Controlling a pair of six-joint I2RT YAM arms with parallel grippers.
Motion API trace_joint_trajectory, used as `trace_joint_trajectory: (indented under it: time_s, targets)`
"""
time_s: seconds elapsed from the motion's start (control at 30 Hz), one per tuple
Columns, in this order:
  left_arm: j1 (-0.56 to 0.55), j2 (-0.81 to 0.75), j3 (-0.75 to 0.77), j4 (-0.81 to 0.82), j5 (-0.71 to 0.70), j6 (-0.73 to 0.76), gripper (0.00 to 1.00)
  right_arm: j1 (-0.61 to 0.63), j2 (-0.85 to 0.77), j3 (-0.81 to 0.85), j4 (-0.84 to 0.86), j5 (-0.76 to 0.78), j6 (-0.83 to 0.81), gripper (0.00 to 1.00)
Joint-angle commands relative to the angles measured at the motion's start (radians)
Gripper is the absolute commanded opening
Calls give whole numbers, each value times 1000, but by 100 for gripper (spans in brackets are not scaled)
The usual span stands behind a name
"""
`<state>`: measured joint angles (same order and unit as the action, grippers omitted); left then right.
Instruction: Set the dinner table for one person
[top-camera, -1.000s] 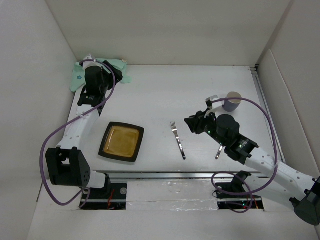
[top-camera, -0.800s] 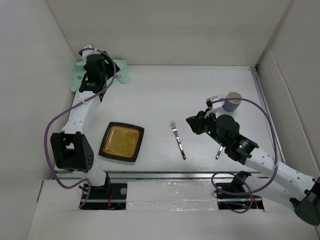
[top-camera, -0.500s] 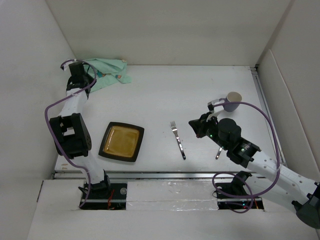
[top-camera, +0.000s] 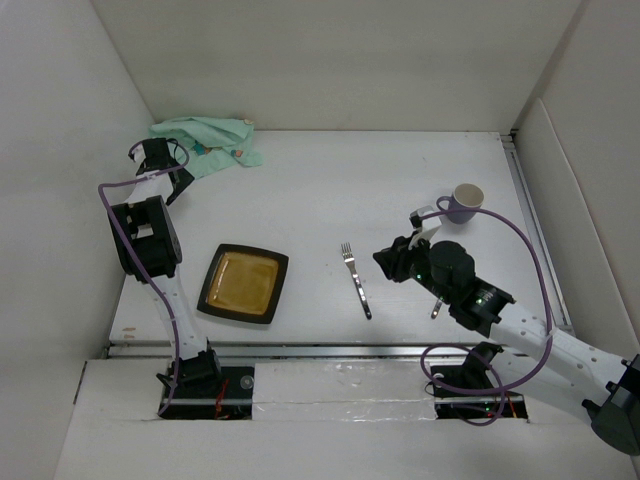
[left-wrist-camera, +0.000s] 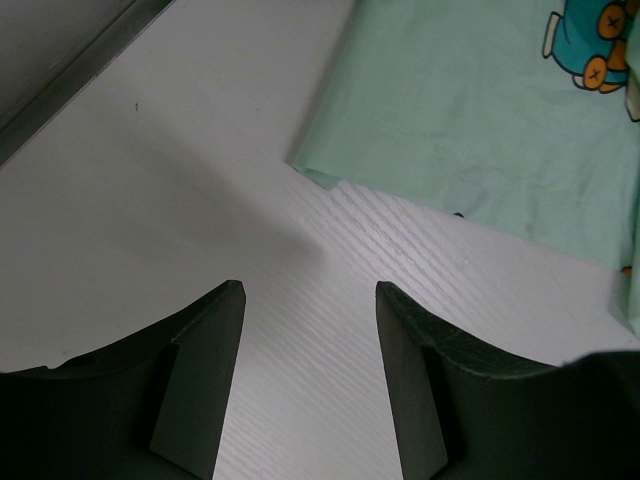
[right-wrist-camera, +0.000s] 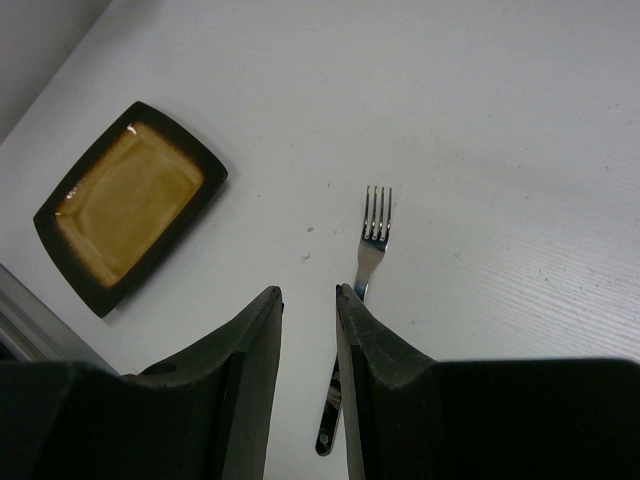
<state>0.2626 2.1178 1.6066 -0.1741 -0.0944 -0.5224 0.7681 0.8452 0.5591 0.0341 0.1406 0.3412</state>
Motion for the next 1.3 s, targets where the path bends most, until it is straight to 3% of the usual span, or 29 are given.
trace_joint_trajectory:
  time_s: [0.0, 0.47, 0.57, 0.6, 0.63, 0.73, 0.87, 1.0, 1.17, 1.23, 1.27]
  targets:
    - [6, 53, 84, -31, -48, 21, 52, 10, 6, -8, 56, -22, 12, 34]
    - [-6, 310, 418, -120, -81, -18, 47, 10, 75, -13, 124, 11, 36, 34]
    - [-16, 344, 455, -123, -76, -13, 33, 10, 120, 16, 115, 11, 36, 34]
    - [-28, 347, 461, -122, -74, -13, 9, 10, 130, 36, 113, 8, 30, 34]
    - [-40, 340, 463, -123, -29, -5, 0, 10, 162, 53, 112, 13, 27, 34]
    - [-75, 292, 440, -88, 33, -14, 0, 10, 179, 74, 112, 19, 21, 34]
    - [-210, 165, 348, 4, 129, -28, 0, 10, 210, 94, 141, 63, 7, 34]
    - [-417, 94, 368, 41, 209, -36, 0, 10, 253, 162, 119, 82, -24, 34]
    - [-577, 100, 420, 51, 249, -16, 1, -24, 296, 246, 92, 105, -42, 34]
    - [-600, 129, 444, 30, 242, 8, 18, -39, 333, 263, 90, 90, -41, 34]
    - [-600, 140, 467, 16, 242, 9, 31, -50, 350, 277, 90, 86, -39, 34]
